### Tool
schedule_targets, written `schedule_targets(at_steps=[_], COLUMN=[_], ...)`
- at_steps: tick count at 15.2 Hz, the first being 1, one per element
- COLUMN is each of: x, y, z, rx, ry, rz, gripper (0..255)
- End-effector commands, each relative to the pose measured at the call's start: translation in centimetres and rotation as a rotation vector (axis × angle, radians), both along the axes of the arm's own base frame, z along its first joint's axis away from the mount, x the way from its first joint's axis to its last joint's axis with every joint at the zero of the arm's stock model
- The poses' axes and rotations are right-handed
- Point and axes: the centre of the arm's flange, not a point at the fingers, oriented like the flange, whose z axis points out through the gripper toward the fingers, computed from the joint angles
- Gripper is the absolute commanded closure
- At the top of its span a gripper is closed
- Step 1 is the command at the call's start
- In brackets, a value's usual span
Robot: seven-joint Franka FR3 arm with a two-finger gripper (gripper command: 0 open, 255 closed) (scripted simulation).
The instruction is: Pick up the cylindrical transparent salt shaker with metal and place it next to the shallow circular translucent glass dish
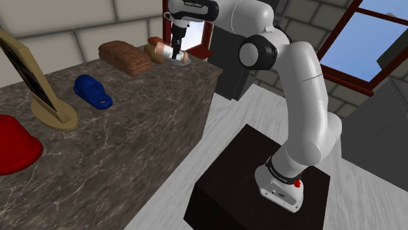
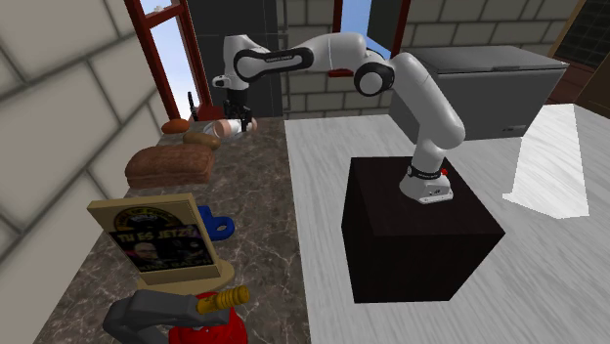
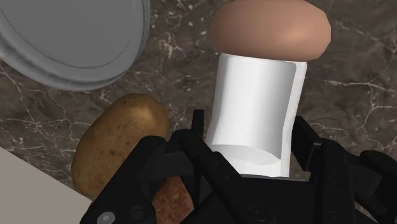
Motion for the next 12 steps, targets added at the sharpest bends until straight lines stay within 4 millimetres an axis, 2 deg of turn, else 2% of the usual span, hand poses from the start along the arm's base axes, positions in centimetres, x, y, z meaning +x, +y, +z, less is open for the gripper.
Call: schedule_targets(at_steps=[1,12], x=[0.0,0.0], y=[0.0,0.0], z=[-1.0,-6.8], rx=[0.0,0.0], ry=[-0.001,-0.001], rz=[0.0,0.0], gripper=[255,255])
